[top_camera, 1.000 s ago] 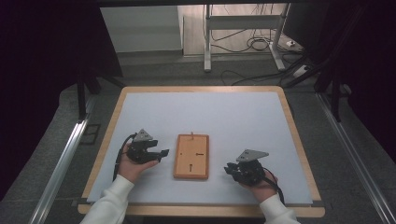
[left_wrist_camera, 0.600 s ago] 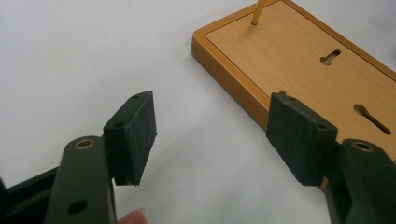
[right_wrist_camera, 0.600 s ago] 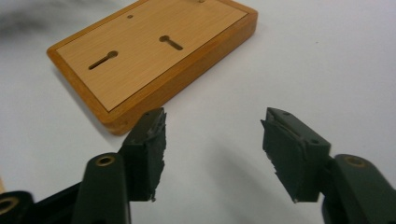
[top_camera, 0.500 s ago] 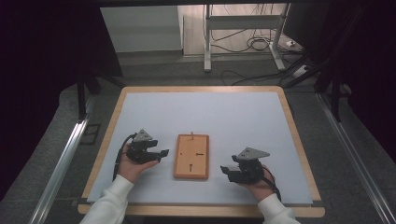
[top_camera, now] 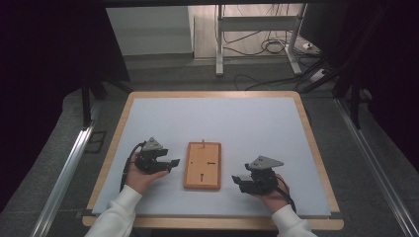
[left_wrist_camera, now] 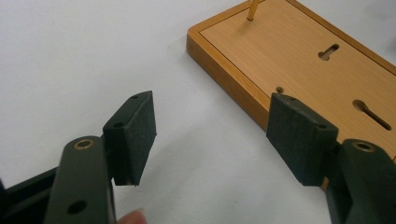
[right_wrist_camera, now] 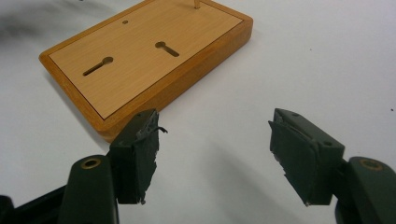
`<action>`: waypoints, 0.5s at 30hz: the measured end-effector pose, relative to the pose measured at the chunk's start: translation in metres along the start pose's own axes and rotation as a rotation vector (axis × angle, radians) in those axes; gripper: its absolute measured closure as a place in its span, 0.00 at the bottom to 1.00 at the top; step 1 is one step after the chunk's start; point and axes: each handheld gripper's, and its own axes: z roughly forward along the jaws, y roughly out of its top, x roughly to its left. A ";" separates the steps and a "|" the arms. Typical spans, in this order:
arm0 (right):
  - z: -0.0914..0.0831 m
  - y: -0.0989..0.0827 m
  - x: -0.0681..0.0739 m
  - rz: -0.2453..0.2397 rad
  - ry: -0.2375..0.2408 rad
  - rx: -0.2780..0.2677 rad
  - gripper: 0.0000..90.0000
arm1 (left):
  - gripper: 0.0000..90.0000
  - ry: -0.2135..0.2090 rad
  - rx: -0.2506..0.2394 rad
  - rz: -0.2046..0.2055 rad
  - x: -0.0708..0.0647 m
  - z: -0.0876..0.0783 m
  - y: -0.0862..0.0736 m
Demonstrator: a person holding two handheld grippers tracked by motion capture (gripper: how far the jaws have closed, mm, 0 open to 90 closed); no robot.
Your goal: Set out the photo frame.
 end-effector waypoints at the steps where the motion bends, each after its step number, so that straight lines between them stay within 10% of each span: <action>1: 0.000 0.000 0.000 -0.001 0.000 0.001 0.37 | 0.37 0.000 0.000 0.006 0.000 0.001 0.000; 15: -0.002 0.000 0.006 -0.013 0.010 -0.006 0.36 | 0.37 -0.047 -0.012 0.049 0.002 0.029 0.031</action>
